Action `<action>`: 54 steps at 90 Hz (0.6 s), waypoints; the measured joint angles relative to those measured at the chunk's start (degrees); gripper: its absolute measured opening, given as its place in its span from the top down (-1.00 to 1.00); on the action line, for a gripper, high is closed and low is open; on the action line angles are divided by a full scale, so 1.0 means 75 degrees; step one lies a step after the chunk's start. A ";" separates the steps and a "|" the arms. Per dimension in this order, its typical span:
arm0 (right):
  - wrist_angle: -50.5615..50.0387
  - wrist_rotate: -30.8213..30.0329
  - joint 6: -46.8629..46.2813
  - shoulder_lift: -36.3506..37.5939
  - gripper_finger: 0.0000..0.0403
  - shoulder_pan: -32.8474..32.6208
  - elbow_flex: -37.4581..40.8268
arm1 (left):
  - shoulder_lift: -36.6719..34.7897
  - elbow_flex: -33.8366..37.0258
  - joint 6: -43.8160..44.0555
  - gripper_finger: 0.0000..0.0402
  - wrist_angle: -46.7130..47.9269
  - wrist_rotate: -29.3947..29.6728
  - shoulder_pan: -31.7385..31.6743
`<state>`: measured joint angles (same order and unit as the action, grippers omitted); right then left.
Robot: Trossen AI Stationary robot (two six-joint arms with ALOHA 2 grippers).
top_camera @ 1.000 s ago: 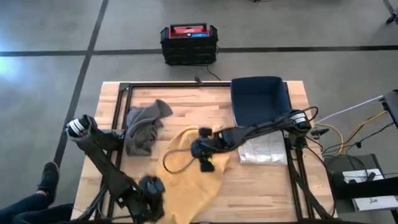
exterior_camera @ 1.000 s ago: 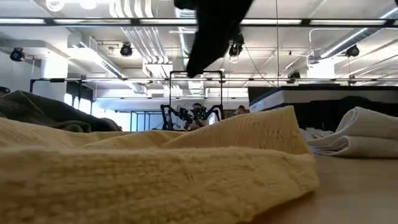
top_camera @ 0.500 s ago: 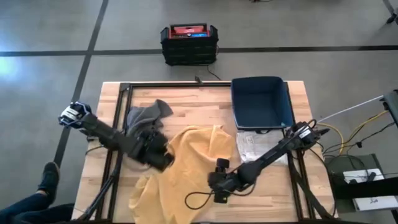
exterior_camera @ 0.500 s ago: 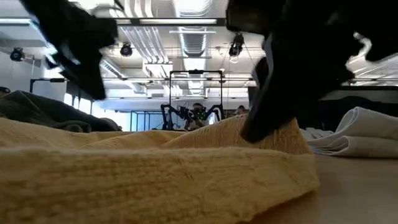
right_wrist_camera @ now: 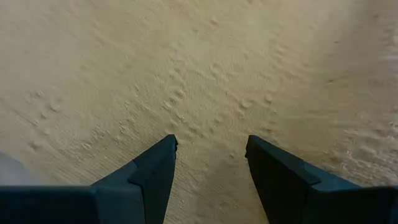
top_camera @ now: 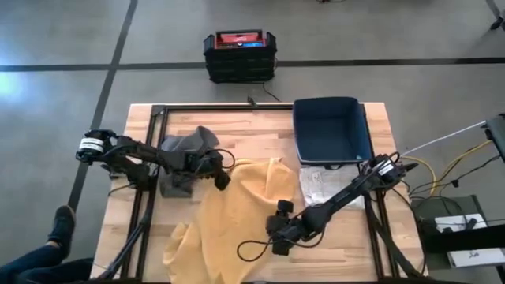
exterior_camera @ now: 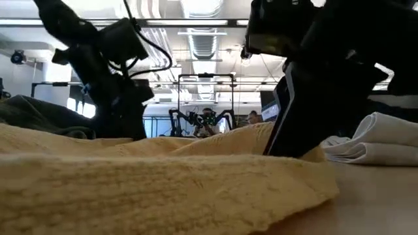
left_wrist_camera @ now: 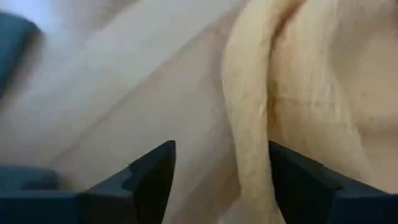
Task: Fold towel
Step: Fold the yellow towel
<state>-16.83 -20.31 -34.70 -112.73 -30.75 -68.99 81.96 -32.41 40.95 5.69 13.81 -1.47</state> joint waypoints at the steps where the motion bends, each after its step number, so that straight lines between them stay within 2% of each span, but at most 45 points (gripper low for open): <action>1: 0.0002 -0.0018 0.0000 0.0000 0.09 -0.0002 0.0005 | 0.0022 0.0014 -0.0006 0.09 -0.0106 -0.0006 0.0010; 14: -0.0004 -0.0173 0.0001 0.0000 0.09 -0.0014 0.0068 | 0.0136 0.0037 -0.0178 0.76 -0.0341 -0.0178 0.0101; 18: -0.0042 -0.0179 0.0003 0.0000 0.09 -0.0001 0.0091 | 0.0077 -0.0065 -0.0190 0.90 -0.0283 -0.0115 0.0193; 30: -0.0053 -0.0185 -0.0082 0.0000 0.09 0.0004 0.0146 | -0.0282 -0.0917 -0.0276 0.97 0.0284 0.0714 0.0934; 41: -0.0064 -0.0256 -0.0188 0.0000 0.09 0.0004 0.0278 | -0.0307 -0.1981 -0.0400 0.98 0.1203 0.1679 0.2080; 54: -0.0025 -0.0293 -0.0256 0.0003 0.09 0.0004 0.0364 | 0.0092 -0.2734 -0.0299 0.99 0.1423 0.2122 0.3458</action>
<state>-17.02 -22.51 -36.62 -112.71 -30.72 -66.26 82.65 -52.92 38.71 16.36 29.72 24.46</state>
